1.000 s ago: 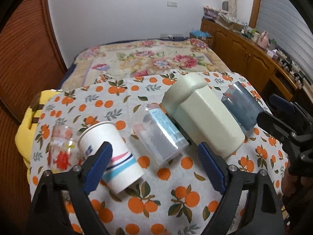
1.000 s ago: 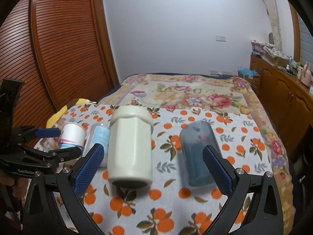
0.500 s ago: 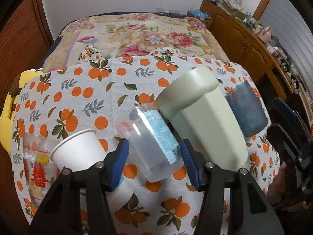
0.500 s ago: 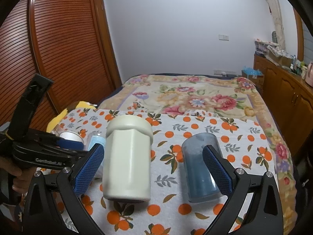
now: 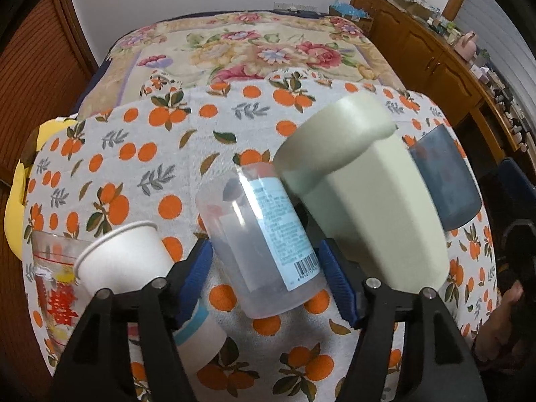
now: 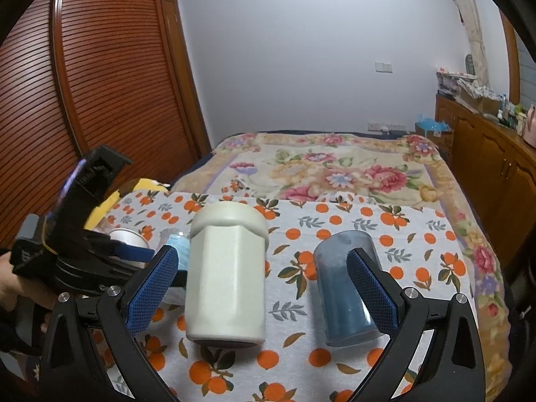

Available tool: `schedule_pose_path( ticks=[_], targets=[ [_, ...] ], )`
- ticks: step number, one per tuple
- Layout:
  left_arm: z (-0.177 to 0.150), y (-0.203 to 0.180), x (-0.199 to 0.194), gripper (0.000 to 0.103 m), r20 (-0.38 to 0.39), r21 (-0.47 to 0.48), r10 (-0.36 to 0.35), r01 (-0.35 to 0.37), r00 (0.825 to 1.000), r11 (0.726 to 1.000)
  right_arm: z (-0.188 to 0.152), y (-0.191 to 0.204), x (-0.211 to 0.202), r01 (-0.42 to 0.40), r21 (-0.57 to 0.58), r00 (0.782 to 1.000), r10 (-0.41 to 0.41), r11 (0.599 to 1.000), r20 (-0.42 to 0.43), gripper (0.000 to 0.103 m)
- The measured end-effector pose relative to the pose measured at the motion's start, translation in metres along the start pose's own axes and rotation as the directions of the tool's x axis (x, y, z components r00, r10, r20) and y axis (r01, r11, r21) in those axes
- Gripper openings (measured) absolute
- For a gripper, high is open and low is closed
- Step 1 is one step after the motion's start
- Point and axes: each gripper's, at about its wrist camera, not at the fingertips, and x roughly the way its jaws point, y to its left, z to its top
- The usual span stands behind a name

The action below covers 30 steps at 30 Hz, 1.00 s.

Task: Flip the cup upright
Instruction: 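Close the right tool on the clear measuring cup and lift it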

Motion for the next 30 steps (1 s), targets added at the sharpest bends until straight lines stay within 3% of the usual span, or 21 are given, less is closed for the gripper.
schedule_pose_path(
  ticks=[9,18,30],
  targets=[
    [-0.009,0.001,-0.005,0.059,0.038,0.013,0.0,0.0,0.999,1.0,-0.002,-0.001,-0.006,0.005,0.006,1.0,-0.005,1.0,0.008,0.102],
    [-0.032,-0.001,-0.037,0.057,0.119,0.013,-0.018,0.017,0.993,1.0,-0.007,0.004,-0.023,0.026,0.003,0.999,-0.026,1.0,0.028,0.102],
    [-0.087,-0.015,-0.08,0.057,0.215,0.036,-0.109,0.104,0.971,0.994,-0.028,0.022,-0.076,0.084,-0.009,0.993,-0.083,0.996,0.08,0.102]
  ],
)
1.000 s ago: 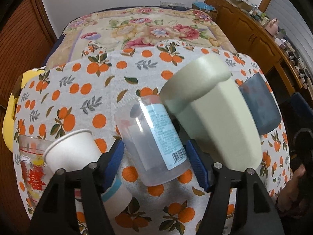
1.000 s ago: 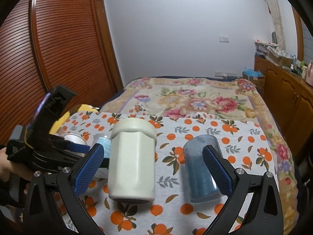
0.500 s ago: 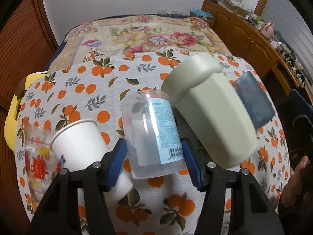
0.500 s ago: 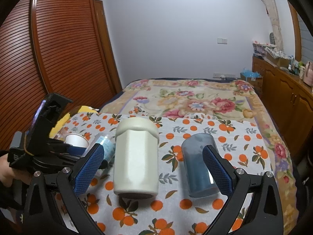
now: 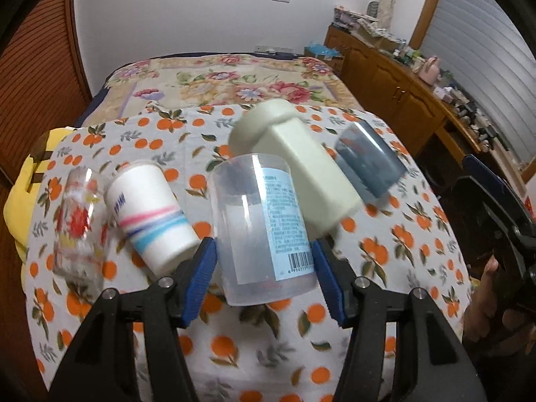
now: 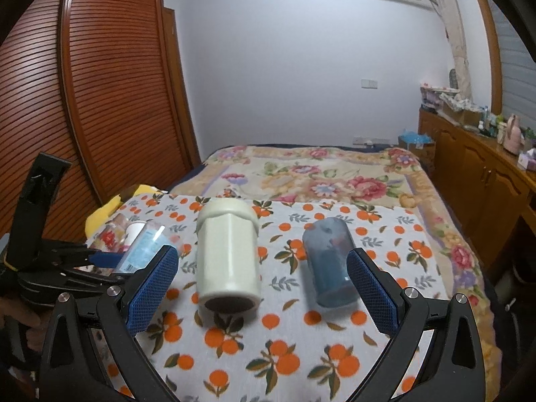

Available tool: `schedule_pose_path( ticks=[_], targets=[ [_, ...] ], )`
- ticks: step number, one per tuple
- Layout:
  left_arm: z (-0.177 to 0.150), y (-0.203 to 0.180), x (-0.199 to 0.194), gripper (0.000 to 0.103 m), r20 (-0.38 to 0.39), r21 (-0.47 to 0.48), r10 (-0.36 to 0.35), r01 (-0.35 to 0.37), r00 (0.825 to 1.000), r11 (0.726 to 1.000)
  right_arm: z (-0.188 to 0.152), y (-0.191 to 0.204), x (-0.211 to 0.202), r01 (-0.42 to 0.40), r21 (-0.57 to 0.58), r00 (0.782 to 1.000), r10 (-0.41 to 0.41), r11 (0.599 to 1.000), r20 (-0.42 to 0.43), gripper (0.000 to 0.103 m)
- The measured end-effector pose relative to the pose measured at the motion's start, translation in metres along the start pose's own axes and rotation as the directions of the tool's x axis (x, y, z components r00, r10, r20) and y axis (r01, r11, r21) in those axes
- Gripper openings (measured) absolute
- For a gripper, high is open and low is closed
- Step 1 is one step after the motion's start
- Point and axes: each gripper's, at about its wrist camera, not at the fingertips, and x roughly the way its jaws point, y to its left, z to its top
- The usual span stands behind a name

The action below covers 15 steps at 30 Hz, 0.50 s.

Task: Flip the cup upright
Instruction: 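Close the right tool on the clear measuring cup and lift it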

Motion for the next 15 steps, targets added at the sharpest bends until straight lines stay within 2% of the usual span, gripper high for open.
schedule_pose_path(
  ticks=[4,15],
  targets=[
    [-0.021,-0.012,-0.007,0.057,0.007,0.016,-0.029,0.029,1.0,0.999,-0.013,0.003,-0.021,0.026,0.009,0.999,-0.027,1.0,0.018,0.102],
    [-0.084,-0.031,-0.012,0.058,0.006,-0.006,-0.086,0.086,0.996,0.996,-0.061,0.001,-0.056,0.069,0.038,0.998,-0.068,0.997,-0.018,0.102]
  ],
)
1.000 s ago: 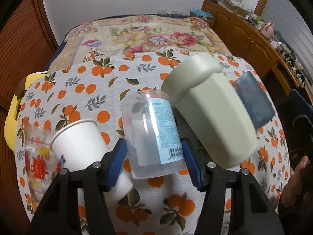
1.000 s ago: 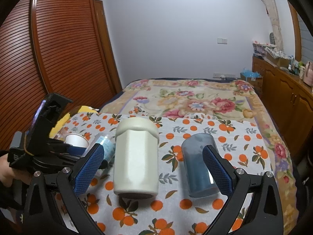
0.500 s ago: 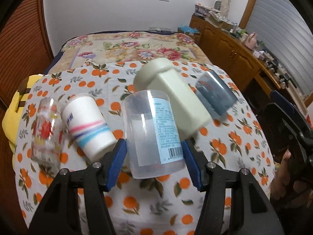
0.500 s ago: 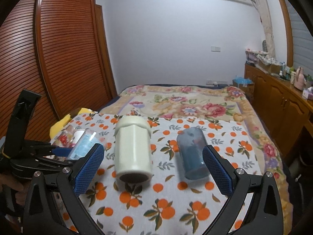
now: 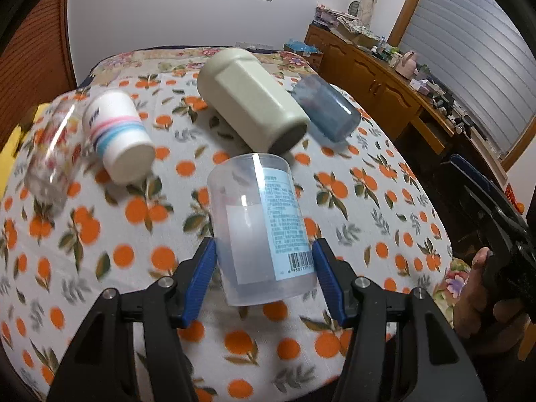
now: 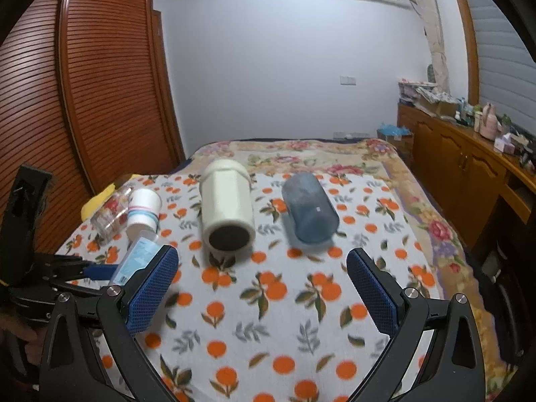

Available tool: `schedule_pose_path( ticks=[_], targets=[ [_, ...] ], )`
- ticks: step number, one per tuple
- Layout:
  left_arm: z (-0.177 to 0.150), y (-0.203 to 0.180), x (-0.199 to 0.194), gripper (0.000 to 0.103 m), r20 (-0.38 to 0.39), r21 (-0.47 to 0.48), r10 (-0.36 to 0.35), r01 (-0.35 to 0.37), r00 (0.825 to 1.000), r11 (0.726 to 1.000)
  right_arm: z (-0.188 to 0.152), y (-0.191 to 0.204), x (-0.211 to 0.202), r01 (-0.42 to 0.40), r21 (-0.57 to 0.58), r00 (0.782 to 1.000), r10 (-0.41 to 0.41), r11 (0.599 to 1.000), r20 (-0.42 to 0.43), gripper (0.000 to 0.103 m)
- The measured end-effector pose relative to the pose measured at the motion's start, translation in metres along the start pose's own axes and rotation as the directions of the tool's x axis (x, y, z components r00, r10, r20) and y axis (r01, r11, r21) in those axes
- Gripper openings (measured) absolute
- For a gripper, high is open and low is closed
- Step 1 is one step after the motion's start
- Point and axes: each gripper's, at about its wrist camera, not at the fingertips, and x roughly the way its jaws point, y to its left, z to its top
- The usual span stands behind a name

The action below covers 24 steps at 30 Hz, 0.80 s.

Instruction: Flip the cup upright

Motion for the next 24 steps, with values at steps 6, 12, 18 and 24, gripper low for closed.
schedule_pose_path(
  ticks=[6,12,18,24],
  targets=[
    [-0.013,-0.007,0.003,0.058,-0.011,-0.005,-0.018,0.018,1.0,1.0,-0.011,-0.004,-0.002,0.008,0.013,1.0,-0.007,1.0,-0.027,0.102],
    [-0.017,-0.01,0.014,0.058,-0.027,0.002,-0.02,0.02,0.999,1.0,-0.016,-0.003,0.004,0.008,0.01,0.999,-0.008,1.0,-0.046,0.102],
    [-0.018,-0.008,0.018,0.059,-0.026,-0.003,-0.018,0.018,1.0,1.0,-0.016,-0.001,0.008,0.011,0.003,0.998,-0.01,1.0,-0.055,0.102],
    [-0.018,-0.007,0.016,0.061,-0.019,-0.001,0.005,-0.005,1.0,1.0,-0.016,0.001,0.011,0.007,0.0,0.998,-0.007,1.0,-0.065,0.102]
  ],
)
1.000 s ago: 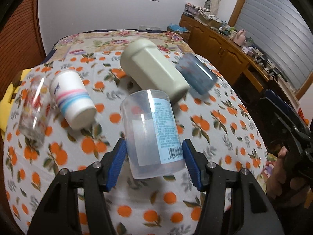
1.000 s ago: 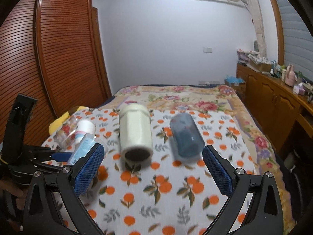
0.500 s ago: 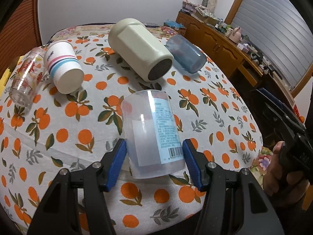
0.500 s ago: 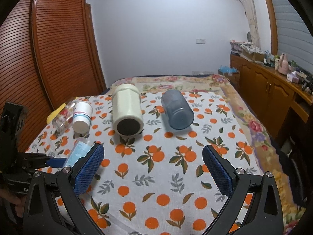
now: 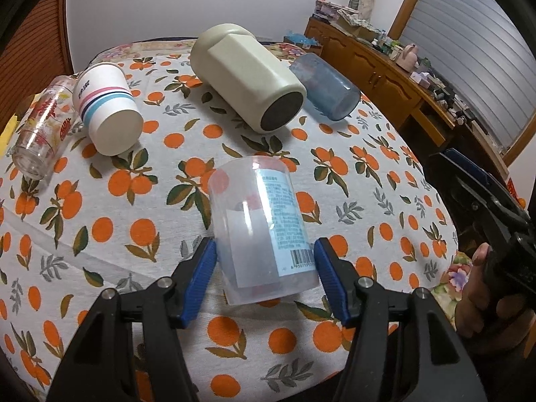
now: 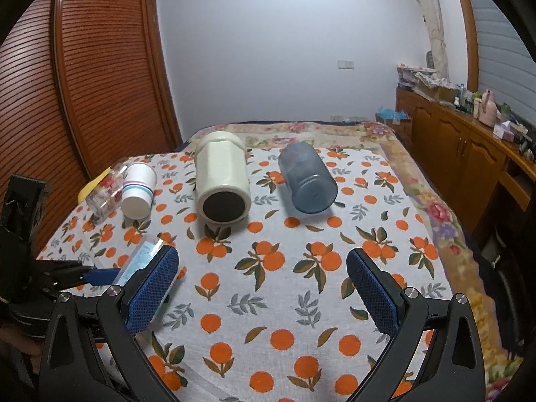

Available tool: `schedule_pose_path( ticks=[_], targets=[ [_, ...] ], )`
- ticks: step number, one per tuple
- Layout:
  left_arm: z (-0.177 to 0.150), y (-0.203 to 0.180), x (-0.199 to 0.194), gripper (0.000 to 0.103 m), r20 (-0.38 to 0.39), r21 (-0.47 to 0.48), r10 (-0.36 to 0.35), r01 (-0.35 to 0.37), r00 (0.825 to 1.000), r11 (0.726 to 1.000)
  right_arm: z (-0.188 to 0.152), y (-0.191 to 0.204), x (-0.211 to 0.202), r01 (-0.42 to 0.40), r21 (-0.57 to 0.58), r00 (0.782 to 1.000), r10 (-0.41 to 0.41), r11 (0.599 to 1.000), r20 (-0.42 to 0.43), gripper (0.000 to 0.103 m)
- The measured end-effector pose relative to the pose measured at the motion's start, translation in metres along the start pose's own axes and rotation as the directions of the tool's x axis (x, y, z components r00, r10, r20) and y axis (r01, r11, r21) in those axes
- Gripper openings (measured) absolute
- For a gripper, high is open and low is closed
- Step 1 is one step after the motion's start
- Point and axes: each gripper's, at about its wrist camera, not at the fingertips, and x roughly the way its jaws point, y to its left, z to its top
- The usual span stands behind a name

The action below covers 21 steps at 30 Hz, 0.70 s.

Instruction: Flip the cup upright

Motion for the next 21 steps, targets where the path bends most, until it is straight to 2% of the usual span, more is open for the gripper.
schedule_pose_path(
  ticks=[6,12,16,19,21],
  targets=[
    [0.0,0.003,-0.019,0.068,0.057,-0.002,0.0,0.0,0.998,1.0,0.006,0.007,-0.004,-0.013,-0.015,1.0,0.013,1.0,0.002,0.102],
    [-0.001,0.013,-0.05,0.073,0.156,0.003,0.053,-0.054,0.986,0.999,0.011,0.022,0.0,-0.042,-0.036,0.999,0.041,0.998,-0.021,0.102],
    [-0.004,0.024,-0.064,0.08,0.234,0.007,0.141,-0.147,0.962,0.989,0.011,0.034,0.007,-0.072,-0.045,0.996,0.07,0.996,-0.053,0.102],
    [-0.005,0.032,-0.068,0.085,0.27,-0.003,0.173,-0.179,0.947,0.984,0.009,0.041,0.015,-0.099,-0.041,0.992,0.096,0.994,-0.082,0.101],
    [-0.008,0.037,-0.072,0.085,0.301,-0.008,0.205,-0.213,0.931,0.977,0.008,0.047,0.022,-0.118,-0.036,0.988,0.113,0.992,-0.106,0.101]
  ],
)
